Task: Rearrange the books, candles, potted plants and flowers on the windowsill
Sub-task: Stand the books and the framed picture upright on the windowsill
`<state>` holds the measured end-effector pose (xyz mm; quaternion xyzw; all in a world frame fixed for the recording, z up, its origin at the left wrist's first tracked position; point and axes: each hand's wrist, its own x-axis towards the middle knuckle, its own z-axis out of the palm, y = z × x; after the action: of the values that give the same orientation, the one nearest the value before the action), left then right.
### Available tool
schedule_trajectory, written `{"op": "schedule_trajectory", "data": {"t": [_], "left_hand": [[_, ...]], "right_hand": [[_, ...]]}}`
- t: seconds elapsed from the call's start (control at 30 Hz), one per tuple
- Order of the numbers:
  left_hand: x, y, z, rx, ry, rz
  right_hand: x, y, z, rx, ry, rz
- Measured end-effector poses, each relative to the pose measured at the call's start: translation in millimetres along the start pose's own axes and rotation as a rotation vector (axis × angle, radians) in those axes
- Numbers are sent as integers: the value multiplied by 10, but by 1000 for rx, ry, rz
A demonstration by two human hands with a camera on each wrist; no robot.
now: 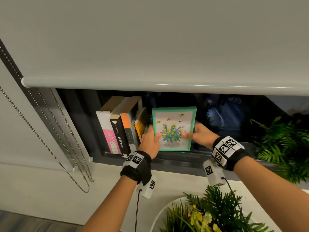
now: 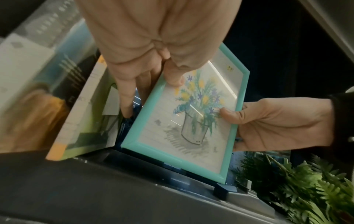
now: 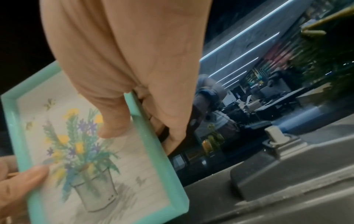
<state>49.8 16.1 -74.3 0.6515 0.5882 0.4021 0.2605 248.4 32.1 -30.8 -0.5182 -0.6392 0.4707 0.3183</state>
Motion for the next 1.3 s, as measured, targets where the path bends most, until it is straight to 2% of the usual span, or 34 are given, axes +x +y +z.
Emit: {"op": "schedule_trajectory", "data": {"t": [0.3,0.43,0.57,0.9,1.07,1.3], "left_hand": [[71,-212,53,34,32,-33],[-4,-381,87,132,9,-64],[-71,-477,125,196,3,-75],[-103,-409,176,269,76,-92],[-147,-417,215,274,75,-96],[-240,-469,118,261,123,-108]], "right_hand": [[252,155,164,53,41,133],[360,161,247,102,116,164],[449,130,300,67,115,181],[494,34,320,-115,34,142],[568,41,414,-173,76,90],[587,129,424,-121,109,131]]}}
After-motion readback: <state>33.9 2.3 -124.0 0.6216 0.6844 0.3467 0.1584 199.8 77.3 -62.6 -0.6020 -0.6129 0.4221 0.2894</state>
